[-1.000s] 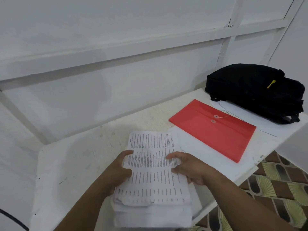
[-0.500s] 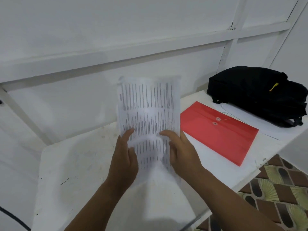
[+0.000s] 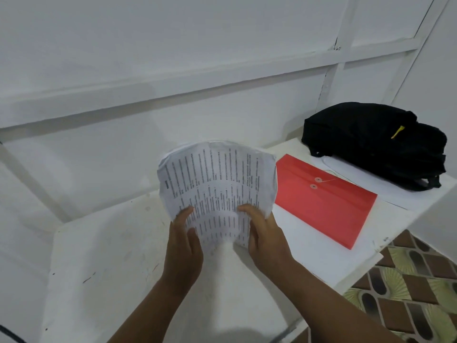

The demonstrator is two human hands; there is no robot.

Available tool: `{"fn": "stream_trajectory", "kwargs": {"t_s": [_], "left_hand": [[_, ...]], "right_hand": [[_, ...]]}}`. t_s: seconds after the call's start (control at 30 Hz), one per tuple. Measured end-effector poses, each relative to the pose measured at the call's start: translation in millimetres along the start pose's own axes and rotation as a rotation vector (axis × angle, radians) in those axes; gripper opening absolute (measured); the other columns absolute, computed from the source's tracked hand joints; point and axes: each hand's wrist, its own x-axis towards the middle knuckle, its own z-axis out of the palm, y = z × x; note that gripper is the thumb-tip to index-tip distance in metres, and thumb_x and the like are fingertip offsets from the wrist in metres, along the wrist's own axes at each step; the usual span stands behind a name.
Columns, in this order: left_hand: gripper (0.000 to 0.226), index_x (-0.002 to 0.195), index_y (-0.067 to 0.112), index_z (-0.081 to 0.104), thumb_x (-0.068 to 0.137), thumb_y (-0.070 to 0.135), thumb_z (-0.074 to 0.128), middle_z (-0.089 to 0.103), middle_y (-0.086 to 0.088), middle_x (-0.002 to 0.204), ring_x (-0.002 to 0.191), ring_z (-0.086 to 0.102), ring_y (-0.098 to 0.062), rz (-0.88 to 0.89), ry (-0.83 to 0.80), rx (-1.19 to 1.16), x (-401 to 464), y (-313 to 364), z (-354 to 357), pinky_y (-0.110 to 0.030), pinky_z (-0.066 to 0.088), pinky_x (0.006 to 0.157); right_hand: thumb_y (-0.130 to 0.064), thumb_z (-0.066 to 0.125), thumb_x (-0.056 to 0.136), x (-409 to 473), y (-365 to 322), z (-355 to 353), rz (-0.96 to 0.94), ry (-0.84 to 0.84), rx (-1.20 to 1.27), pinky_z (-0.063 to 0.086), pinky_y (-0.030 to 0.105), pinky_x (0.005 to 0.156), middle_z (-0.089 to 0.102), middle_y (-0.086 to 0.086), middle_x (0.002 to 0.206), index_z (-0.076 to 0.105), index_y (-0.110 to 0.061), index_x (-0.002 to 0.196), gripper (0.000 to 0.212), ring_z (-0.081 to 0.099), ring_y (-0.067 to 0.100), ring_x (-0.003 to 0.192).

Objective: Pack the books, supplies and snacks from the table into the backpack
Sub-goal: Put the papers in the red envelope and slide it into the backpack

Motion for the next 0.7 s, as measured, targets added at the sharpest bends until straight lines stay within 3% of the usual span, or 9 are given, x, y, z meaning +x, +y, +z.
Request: {"fn": "stream_trajectory", "kwargs": {"t_s": [0.07, 0.13, 0.17, 0.23, 0.33, 0.43, 0.5, 0.6, 0.7], "left_hand": [[0.046, 0.138, 0.019, 0.024, 0.098, 0.007, 0.041, 0.032, 0.001, 0.146, 0.132, 0.045, -0.005, 0.025, 0.015, -0.028, 4.7, 4.0, -0.6, -0.026, 0.057, 0.088], [0.052, 0.137, 0.018, 0.020, 0.095, -0.003, 0.043, 0.036, -0.005, 0.141, 0.123, 0.050, 0.007, 0.026, 0.030, -0.079, 8.4, 12.9, 0.3, -0.015, 0.056, 0.078], [0.058, 0.138, 0.021, 0.018, 0.094, -0.006, 0.044, 0.042, -0.009, 0.135, 0.117, 0.055, 0.009, -0.044, 0.042, -0.124, 9.5, 16.9, 0.4, -0.014, 0.057, 0.074], [0.074, 0.143, 0.030, 0.016, 0.091, -0.009, 0.051, 0.058, 0.003, 0.121, 0.101, 0.067, 0.003, -0.310, 0.038, -0.256, 10.1, 17.7, -3.3, -0.020, 0.059, 0.067], [0.067, 0.142, 0.033, 0.038, 0.087, 0.003, 0.064, 0.067, 0.008, 0.118, 0.096, 0.071, -0.011, -0.654, -0.088, -0.299, 8.5, -3.5, -13.8, -0.034, 0.062, 0.070], [0.049, 0.127, 0.026, 0.053, 0.080, 0.020, 0.063, 0.069, 0.000, 0.119, 0.098, 0.069, -0.017, -0.860, -0.274, -0.090, 1.9, -5.3, -13.3, -0.046, 0.060, 0.085], [0.042, 0.123, 0.023, 0.052, 0.084, 0.015, 0.063, 0.066, -0.001, 0.118, 0.099, 0.064, -0.017, -0.906, -0.276, 0.038, -2.4, 2.0, -2.8, -0.039, 0.055, 0.091], [0.063, 0.145, 0.014, 0.039, 0.087, 0.010, 0.063, 0.058, -0.007, 0.132, 0.115, 0.057, -0.025, -0.912, -0.171, 0.180, -8.6, 7.5, 11.4, -0.036, 0.046, 0.098], [0.083, 0.155, 0.024, 0.018, 0.086, 0.020, 0.064, 0.052, -0.008, 0.140, 0.122, 0.053, -0.027, -0.890, -0.160, 0.305, -17.1, 12.7, 19.1, -0.042, 0.047, 0.101]], "right_hand": [[-0.028, 0.034, 0.091, 4.3, 0.6, -4.0, -0.006, 0.007, 0.018, 0.056, 0.027, 0.057, 0.054, 0.012, 0.118, 0.040, -0.034, 0.128, 0.038, 0.059, 0.021, 0.078], [-0.026, 0.035, 0.092, 8.2, 1.0, -7.2, -0.029, 0.048, 0.030, 0.052, 0.017, 0.060, 0.056, 0.010, 0.117, 0.042, -0.032, 0.127, 0.036, 0.057, 0.015, 0.078], [-0.019, 0.038, 0.093, 10.2, 1.7, -8.6, -0.034, 0.072, 0.049, 0.051, 0.012, 0.067, 0.055, 0.008, 0.118, 0.044, -0.030, 0.127, 0.036, 0.057, 0.010, 0.085], [-0.001, 0.045, 0.090, 14.9, 6.1, -11.9, 0.018, 0.086, 0.145, 0.044, 0.004, 0.084, 0.054, 0.002, 0.121, 0.048, -0.027, 0.127, 0.046, 0.053, -0.004, 0.103], [0.007, 0.049, 0.084, 30.7, 17.8, -17.4, 0.256, -0.116, 0.304, 0.045, 0.011, 0.096, 0.054, -0.011, 0.125, 0.048, -0.034, 0.122, 0.056, 0.051, -0.002, 0.116], [0.004, 0.046, 0.087, 42.2, 32.8, -14.8, 0.425, -0.457, 0.280, 0.053, 0.013, 0.063, 0.058, -0.011, 0.109, 0.042, -0.037, 0.126, 0.056, 0.063, 0.011, 0.092], [0.004, 0.045, 0.087, 44.9, 43.4, -10.3, 0.434, -0.604, 0.276, 0.050, 0.014, 0.052, 0.059, -0.006, 0.114, 0.039, -0.035, 0.134, 0.061, 0.063, 0.009, 0.086], [-0.004, 0.051, 0.091, 48.2, 58.8, -12.6, 0.337, -0.626, 0.231, 0.048, 0.010, 0.076, 0.055, -0.005, 0.135, 0.036, -0.032, 0.141, 0.059, 0.055, 0.004, 0.104], [-0.027, 0.066, 0.090, 52.8, 85.5, -30.0, 0.145, -0.527, -0.094, 0.044, 0.028, 0.102, 0.050, -0.005, 0.140, 0.036, -0.029, 0.144, 0.062, 0.049, 0.015, 0.125]]}}
